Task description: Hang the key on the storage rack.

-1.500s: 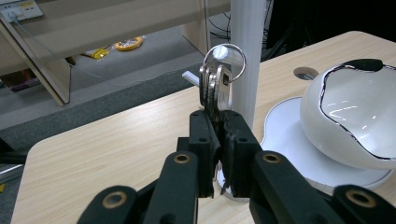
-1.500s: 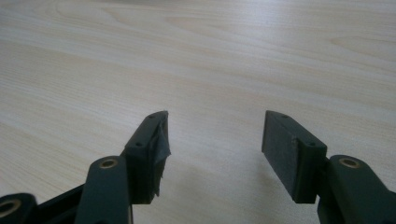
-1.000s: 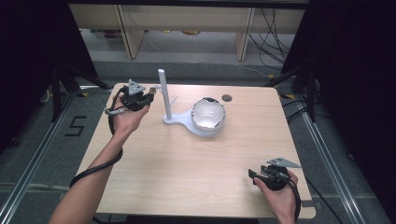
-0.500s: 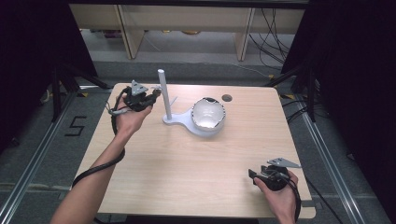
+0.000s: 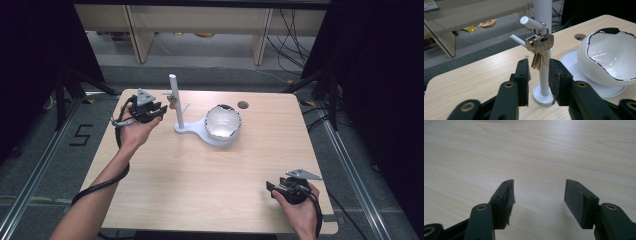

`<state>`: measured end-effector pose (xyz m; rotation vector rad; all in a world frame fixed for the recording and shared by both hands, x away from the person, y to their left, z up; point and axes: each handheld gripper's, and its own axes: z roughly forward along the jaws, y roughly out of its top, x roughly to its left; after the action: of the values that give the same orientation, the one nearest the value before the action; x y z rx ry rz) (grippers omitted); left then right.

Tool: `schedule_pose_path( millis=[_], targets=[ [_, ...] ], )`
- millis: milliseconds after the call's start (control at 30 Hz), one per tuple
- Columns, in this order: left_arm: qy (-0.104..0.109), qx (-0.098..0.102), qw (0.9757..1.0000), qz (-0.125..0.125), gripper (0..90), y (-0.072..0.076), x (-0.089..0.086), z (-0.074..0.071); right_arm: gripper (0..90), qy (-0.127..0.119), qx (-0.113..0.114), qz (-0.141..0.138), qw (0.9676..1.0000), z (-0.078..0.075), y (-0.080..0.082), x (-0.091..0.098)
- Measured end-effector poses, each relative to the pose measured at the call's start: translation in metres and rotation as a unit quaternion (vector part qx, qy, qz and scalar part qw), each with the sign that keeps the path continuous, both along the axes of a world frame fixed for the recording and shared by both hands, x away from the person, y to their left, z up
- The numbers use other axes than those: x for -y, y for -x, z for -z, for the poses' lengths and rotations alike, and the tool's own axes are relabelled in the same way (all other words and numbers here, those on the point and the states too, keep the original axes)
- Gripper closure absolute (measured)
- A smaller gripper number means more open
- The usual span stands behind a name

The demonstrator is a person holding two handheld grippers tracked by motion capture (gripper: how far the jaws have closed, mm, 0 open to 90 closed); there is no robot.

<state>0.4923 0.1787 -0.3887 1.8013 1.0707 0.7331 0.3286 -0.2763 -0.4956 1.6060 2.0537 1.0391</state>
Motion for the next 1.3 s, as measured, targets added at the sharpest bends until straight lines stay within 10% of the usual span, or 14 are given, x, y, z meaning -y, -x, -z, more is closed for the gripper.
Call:
schedule_pose_path(
  millis=[700,1300],
  targets=[
    [0.027,-0.02,0.9994,-0.003,42.3,0.028,-0.018,0.008,42.0,0.004,0.006,-0.016,0.9998,0.0,-0.001,0.002],
    [0.031,-0.031,0.999,-0.003,38.9,0.06,-0.034,0.021,42.0,0.016,0.003,-0.013,0.9998,-0.002,0.0,0.0]
  ],
)
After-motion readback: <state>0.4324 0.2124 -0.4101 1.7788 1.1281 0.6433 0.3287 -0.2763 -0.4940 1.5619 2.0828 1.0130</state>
